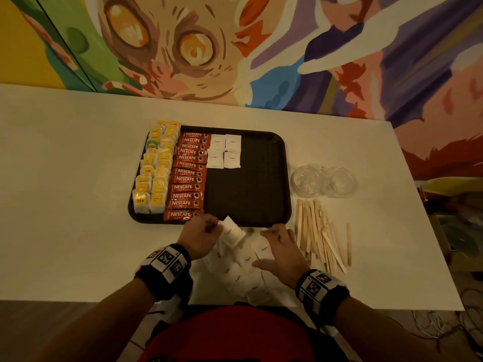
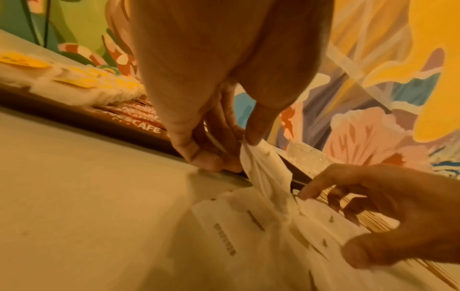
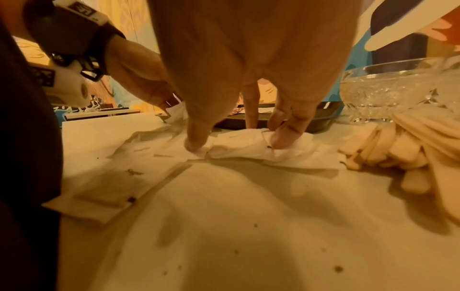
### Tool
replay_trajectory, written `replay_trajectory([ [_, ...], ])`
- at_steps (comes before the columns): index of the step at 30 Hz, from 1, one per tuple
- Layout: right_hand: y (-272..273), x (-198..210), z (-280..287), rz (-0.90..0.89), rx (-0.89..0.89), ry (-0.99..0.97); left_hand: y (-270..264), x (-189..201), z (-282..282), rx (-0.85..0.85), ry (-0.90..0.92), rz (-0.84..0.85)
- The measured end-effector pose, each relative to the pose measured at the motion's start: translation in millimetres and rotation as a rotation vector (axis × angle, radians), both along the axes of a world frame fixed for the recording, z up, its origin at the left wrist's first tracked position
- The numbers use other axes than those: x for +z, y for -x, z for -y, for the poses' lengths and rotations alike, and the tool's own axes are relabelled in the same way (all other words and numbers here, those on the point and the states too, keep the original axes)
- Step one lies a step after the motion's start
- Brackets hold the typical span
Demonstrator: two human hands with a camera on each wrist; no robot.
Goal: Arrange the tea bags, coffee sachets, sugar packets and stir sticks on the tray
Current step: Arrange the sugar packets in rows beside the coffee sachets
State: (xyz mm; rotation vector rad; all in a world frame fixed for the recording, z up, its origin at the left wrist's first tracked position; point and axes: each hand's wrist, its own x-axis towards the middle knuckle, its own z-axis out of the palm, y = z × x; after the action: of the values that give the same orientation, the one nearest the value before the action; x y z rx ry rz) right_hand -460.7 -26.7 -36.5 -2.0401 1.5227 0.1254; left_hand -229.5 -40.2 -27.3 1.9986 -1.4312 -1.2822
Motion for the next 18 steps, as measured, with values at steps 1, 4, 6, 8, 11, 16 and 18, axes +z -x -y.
replay_trajectory([
  [1, -1.2, -0.7, 0.8, 0.013, -0.019, -0.018, -2.7, -0.1, 1.2, 0.032, 0.012, -0.017],
  [4, -6.5, -1.2, 5.0, 0.086, -0.102, -0.072, -6.5, 0.9, 5.0, 0.161, 0.012, -0.125],
  [6, -9.8, -0.6, 8.2, 0.109, -0.125, -0.092, -7.3, 3.8, 6.5, 0.301, -0.029, -0.325],
  [8, -13.7, 1.4, 10.1, 0.13, -0.144, -0.111, -6.9, 8.9, 8.2, 0.446, -0.077, -0.545],
  [11, -19.4, -0.9, 12.0, 0.202, -0.202, -0.175, -8.2, 15.8, 14.6, 0.603, -0.155, -0.773],
  [16, -27.3, -2.8, 15.9, 0.293, -0.205, -0.1, -9.4, 17.3, 22.1, 0.741, -0.344, -0.986],
  [18, -31.2, 3.9, 21.0, 0.397, -0.27, -0.108, -7.9, 18.0, 25.8, 0.733, -0.388, -1.037],
])
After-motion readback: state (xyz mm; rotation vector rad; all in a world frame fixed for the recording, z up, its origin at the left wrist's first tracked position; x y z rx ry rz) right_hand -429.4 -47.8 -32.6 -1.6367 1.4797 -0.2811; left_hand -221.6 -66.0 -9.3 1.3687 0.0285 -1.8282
